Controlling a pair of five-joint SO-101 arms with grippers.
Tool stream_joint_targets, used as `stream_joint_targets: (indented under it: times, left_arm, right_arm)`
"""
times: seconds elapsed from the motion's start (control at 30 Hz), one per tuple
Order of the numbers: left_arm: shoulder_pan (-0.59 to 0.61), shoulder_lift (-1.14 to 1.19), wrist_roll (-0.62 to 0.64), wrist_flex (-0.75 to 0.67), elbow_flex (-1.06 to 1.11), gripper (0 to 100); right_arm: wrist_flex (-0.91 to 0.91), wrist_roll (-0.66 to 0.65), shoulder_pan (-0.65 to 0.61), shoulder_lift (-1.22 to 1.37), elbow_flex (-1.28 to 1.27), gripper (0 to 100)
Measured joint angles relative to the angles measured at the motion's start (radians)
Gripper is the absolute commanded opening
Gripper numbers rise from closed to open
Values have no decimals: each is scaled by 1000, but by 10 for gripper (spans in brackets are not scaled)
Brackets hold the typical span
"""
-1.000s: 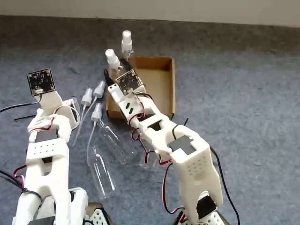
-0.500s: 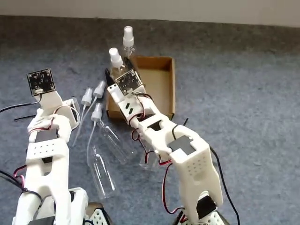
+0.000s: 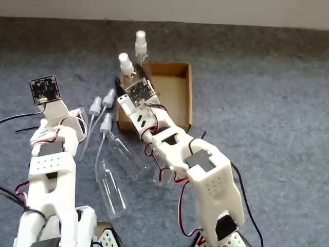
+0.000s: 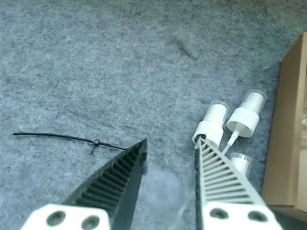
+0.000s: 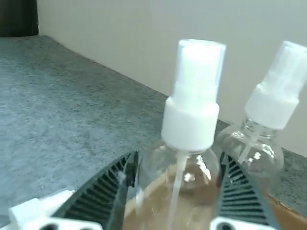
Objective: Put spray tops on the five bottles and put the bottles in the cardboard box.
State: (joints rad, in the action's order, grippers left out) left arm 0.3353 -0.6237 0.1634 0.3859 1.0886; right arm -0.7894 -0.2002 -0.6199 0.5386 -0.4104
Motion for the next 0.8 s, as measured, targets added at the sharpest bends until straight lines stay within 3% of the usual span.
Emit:
stream_joint_targets:
  times: [0.8]
  left_arm:
    - [0,0,0,0,0,160]
  right_arm:
    - [0,0,-11,-75,-46,214]
